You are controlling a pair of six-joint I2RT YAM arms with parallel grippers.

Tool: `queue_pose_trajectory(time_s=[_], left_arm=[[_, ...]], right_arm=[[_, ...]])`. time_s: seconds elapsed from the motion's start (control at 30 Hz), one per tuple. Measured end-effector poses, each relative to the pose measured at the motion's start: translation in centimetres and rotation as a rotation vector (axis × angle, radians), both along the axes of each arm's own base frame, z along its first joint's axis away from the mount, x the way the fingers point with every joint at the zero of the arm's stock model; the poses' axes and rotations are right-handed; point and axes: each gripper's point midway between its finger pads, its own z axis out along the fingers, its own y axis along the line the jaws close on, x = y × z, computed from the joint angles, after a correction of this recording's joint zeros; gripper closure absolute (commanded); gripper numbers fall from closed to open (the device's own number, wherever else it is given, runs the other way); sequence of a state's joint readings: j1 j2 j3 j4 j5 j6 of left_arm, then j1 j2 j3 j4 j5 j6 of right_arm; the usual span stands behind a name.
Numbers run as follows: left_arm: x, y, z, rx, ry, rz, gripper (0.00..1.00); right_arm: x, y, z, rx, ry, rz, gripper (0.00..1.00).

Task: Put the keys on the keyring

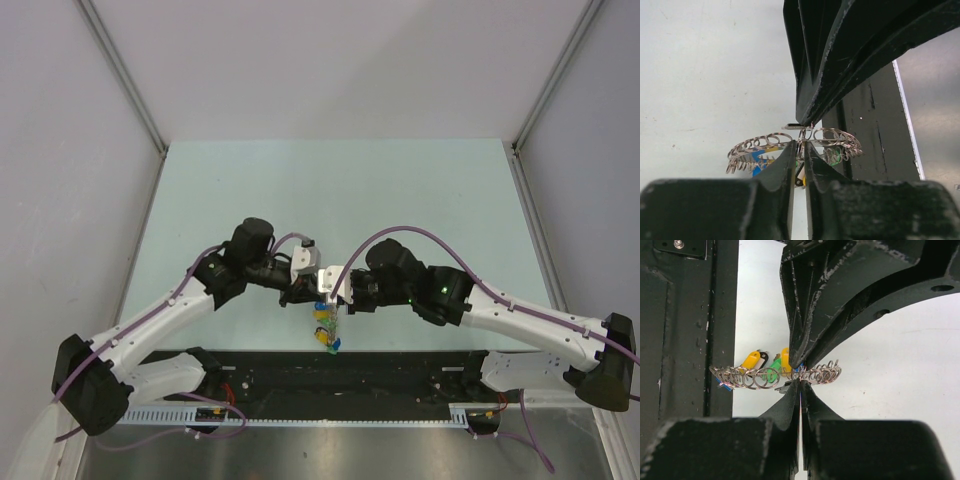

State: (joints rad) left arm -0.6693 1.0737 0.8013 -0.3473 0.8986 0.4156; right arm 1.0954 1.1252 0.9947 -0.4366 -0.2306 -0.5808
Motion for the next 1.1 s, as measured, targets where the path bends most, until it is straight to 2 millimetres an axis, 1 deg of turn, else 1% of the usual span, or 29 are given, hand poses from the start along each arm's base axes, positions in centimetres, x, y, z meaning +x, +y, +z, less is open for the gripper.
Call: queue_pose_trajectory(time_s=[0.03, 0.07, 0.23, 0.33, 0.43, 0.6, 0.87, 1.1], left_arm=[[0.0, 0.0, 0.0, -0.001, 0.003, 0.001, 0.99], [0.0, 0.0, 0.1, -0.002, 0.005, 0.002, 1.0], [0.0, -0.1, 0.2, -0.006, 0.013, 0.006, 1.0], [0.1, -0.3, 0.6, -0.019, 0.014, 0.017, 1.0], [0.1, -0.3, 1.6, -0.05, 0.01, 0.042, 1.0], [0.2, -0.3, 3.7, -0.149, 0.005, 0.113, 1.0], [1.2, -0.4, 5.2, -0.264, 0.092, 0.257, 1.0], [2.0, -0.1, 6.7, -0.36, 0.109, 0.35, 1.0]], right_arm=[[0.0, 0.0, 0.0, 0.0, 0.0, 0.0, 1.0], [0.0, 0.0, 0.0, 0.0, 0.0, 0.0, 1.0], [0.0, -0.1, 0.2, 0.003, -0.002, -0.002, 1.0], [0.0, -0.3, 0.5, 0.01, -0.008, -0.012, 1.0], [0.1, -0.7, 1.5, 0.036, -0.023, -0.025, 1.0], [0.0, -1.1, 3.1, 0.083, -0.041, -0.041, 1.0], [0.4, -1.1, 3.5, 0.094, -0.054, -0.069, 1.0], [0.6, -0.7, 4.0, 0.135, -0.062, -0.077, 1.0]])
